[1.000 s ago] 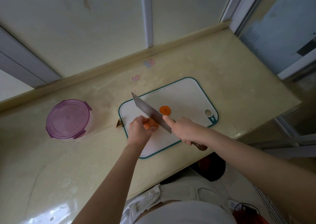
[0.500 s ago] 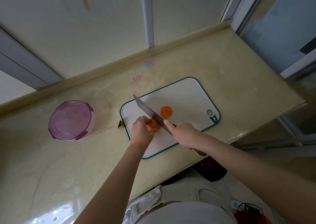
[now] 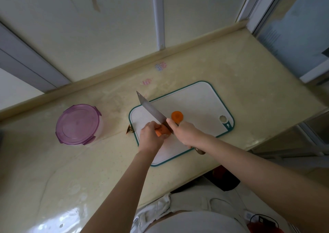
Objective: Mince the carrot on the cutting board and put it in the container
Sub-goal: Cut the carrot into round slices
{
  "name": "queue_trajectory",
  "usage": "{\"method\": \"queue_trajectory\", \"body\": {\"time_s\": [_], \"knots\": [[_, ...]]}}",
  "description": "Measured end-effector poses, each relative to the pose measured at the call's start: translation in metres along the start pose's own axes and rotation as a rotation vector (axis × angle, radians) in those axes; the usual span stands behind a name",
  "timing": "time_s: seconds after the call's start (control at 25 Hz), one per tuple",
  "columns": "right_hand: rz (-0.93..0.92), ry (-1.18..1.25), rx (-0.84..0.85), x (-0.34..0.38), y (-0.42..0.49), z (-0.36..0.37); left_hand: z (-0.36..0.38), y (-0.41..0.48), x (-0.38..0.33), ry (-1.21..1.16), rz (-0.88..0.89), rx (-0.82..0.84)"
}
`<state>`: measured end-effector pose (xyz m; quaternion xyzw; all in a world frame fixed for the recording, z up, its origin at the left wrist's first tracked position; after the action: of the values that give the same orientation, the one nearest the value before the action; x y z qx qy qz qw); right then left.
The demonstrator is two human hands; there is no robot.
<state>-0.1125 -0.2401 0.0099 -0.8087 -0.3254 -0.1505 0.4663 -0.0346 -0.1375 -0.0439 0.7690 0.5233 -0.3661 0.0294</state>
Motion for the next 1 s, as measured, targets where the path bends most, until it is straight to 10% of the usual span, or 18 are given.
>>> {"method": "queue_trajectory", "body": {"time_s": [1.0], "knots": [[-0.051,0.008,-0.005,-0.038,0.013,0.017,-0.002,0.002,-0.002,-0.015,-0.042,0.022]]}}
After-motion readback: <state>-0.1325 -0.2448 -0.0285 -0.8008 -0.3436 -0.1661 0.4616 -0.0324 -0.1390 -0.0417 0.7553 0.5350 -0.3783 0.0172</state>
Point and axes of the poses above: each hand's wrist, its own y-axis towards the middle knuckle, its own z-axis out of the palm, x = y × z, the point moved 3 cm from there along y, towards the middle knuckle, and after that the axes turned 4 degrees about -z, right-handed, at the moved point
